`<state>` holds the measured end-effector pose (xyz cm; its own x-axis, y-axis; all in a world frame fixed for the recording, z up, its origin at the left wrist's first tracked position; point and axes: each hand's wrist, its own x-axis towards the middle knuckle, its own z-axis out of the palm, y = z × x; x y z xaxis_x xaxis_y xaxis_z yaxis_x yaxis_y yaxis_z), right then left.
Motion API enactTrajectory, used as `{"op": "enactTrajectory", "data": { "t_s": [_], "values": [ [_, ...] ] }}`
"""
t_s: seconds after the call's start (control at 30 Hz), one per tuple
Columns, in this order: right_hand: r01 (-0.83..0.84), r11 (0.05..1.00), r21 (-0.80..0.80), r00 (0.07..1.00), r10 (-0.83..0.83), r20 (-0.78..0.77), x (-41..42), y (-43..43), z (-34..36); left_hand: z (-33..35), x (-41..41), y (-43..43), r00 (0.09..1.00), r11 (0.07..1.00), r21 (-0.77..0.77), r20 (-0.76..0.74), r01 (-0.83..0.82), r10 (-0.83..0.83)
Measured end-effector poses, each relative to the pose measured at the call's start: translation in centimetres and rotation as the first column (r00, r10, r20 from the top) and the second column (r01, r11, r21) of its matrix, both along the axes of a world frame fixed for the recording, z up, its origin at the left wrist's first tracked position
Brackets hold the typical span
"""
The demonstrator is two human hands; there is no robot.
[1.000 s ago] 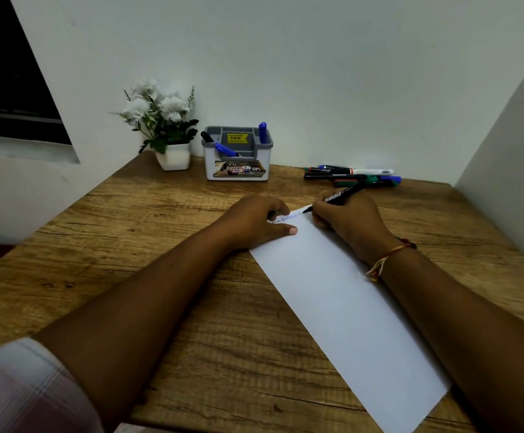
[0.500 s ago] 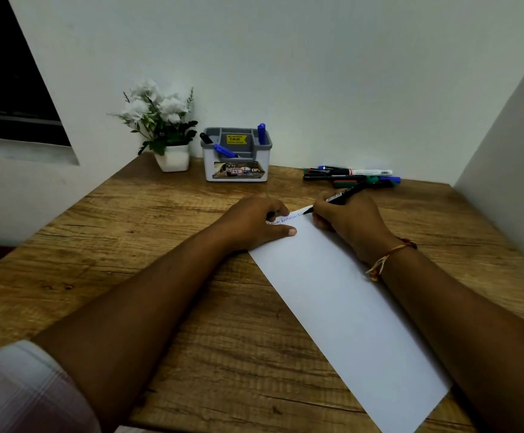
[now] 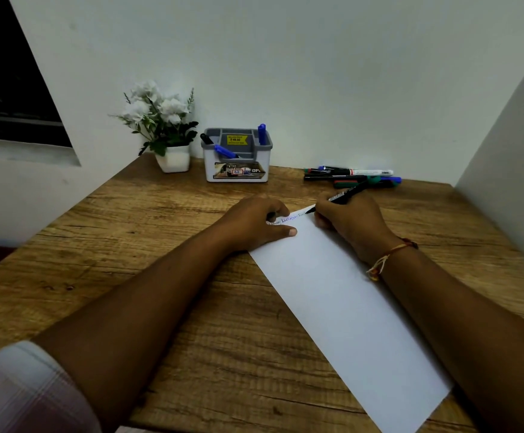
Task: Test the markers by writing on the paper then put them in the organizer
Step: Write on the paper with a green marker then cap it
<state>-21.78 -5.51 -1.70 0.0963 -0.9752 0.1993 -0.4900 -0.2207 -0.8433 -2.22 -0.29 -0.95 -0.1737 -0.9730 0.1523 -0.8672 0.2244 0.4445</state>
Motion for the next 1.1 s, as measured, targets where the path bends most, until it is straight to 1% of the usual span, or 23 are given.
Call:
{"op": "enactTrajectory", "data": {
  "t_s": [0.3, 0.6, 0.87, 1.0, 1.1],
  "values": [
    [0.015, 1.000, 0.012, 0.999, -0.016, 0.037, -0.05, 0.22, 0.22, 0.01, -0.12, 0.00, 1.000, 1.000, 0.004, -0.003, -0.007, 0.007],
    [0.033, 0.999, 0.022, 0.999, -0.033, -0.004, 0.01, 0.12, 0.32, 0.07, -0.13, 0.05, 1.000, 1.000, 0.014, -0.007, -0.016, 0.016],
    [0.041, 0.999, 0.032, 0.999, -0.041, 0.005, 0.06, -0.08, 0.28, 0.21, -0.22, 0.21, 1.000, 1.000, 0.014, -0.016, -0.010, 0.011],
    [0.050, 0.998, 0.043, 0.998, -0.052, 0.036, 0.01, 0.02, 0.38, 0.16, -0.14, 0.19, 1.000, 1.000, 0.010, -0.016, -0.009, 0.009],
    [0.062, 0.995, 0.078, 0.983, -0.075, 0.166, -0.29, -0.24, 0.22, 0.16, -0.15, 0.18, 1.000, 1.000, 0.012, -0.016, -0.009, 0.009]
  ]
}}
